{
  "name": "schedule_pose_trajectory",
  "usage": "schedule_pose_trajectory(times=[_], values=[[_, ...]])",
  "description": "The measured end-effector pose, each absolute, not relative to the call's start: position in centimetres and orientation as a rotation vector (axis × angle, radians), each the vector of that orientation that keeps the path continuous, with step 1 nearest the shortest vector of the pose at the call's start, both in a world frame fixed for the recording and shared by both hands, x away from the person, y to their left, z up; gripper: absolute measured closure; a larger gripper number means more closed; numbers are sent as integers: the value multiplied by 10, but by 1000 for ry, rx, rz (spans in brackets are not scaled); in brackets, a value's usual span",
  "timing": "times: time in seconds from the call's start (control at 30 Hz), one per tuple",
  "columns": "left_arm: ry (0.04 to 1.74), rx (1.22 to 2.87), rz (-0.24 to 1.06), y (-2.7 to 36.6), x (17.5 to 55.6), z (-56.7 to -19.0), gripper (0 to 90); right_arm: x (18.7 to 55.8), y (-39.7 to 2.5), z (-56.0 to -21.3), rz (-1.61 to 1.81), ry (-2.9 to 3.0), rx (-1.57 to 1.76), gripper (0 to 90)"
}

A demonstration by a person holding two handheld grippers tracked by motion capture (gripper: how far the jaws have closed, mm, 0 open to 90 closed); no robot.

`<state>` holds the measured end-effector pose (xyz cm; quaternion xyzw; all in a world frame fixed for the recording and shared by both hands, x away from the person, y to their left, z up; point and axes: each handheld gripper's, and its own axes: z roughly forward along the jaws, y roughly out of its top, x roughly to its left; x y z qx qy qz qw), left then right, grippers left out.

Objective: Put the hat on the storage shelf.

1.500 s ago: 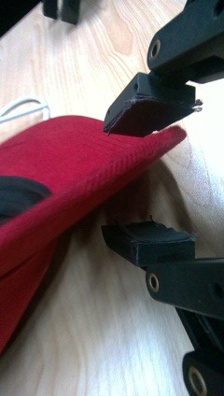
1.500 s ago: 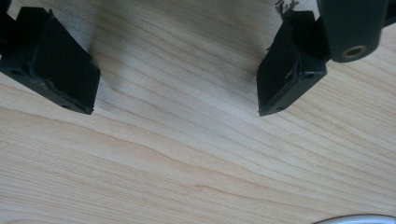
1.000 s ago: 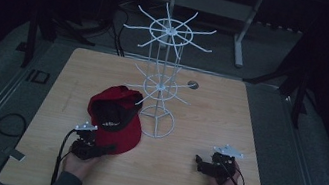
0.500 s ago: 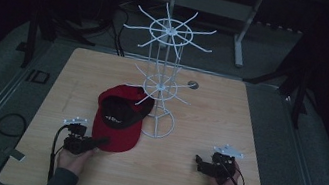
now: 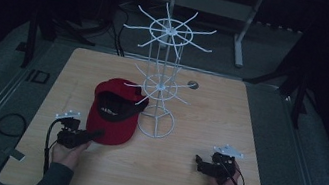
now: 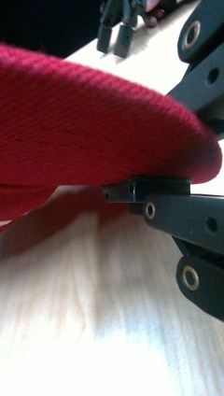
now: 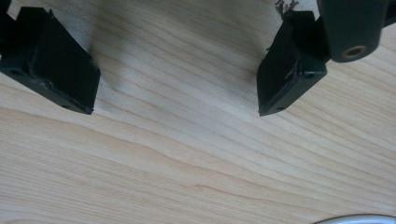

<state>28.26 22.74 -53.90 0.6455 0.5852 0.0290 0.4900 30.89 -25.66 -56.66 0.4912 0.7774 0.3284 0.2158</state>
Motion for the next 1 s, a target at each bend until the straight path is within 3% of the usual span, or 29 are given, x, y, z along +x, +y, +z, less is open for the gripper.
schedule_pose_trajectory(times=[1.0], values=[[1411, 1446, 204, 262, 290, -495, 857, 309, -256, -567, 910, 2154, 1363, 133]])
